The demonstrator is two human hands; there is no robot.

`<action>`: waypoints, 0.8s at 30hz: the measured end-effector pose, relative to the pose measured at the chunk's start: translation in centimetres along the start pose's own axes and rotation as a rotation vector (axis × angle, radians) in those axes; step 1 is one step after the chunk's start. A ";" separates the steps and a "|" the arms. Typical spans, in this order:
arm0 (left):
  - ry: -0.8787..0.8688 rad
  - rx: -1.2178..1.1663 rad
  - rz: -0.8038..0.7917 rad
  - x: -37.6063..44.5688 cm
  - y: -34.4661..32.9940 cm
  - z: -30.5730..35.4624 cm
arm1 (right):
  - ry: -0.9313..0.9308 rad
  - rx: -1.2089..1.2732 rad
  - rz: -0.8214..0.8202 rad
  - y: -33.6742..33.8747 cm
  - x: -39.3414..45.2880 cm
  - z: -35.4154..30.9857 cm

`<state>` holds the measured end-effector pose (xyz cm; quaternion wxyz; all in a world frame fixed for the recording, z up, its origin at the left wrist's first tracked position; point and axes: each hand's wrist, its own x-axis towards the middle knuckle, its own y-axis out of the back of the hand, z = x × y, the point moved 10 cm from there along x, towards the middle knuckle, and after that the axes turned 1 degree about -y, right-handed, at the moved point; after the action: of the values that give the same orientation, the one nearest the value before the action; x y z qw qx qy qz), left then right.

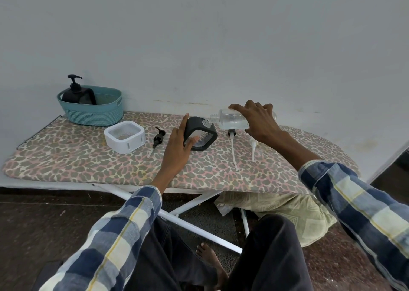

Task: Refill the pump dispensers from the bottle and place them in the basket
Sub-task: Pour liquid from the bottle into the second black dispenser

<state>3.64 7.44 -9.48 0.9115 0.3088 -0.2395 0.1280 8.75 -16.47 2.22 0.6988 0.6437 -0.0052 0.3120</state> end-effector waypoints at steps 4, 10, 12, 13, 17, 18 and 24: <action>0.010 0.001 0.006 0.0 0.1 0.0 | 0.000 -0.001 -0.002 0.0 0.0 0.0; 0.001 0.001 0.007 -0.1 0.1 0.0 | 0.004 0.001 0.005 0.0 0.0 0.0; -0.002 0.006 0.009 0.0 0.1 0.0 | 0.006 -0.001 0.009 0.0 0.0 0.0; -0.002 0.006 0.009 0.0 0.1 0.0 | 0.006 -0.003 0.008 -0.1 0.0 0.0; 0.002 0.007 0.012 0.0 0.1 0.1 | 0.006 -0.014 0.005 0.0 0.0 0.0; 0.004 0.008 0.013 0.0 0.1 0.1 | 0.006 -0.017 0.004 0.0 0.0 0.0; 0.005 0.012 0.009 0.0 0.1 0.1 | 0.005 -0.031 0.006 0.1 0.0 0.0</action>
<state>3.58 7.48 -9.38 0.9097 0.3129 -0.2379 0.1343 8.70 -16.44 2.33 0.7077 0.6321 -0.0100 0.3155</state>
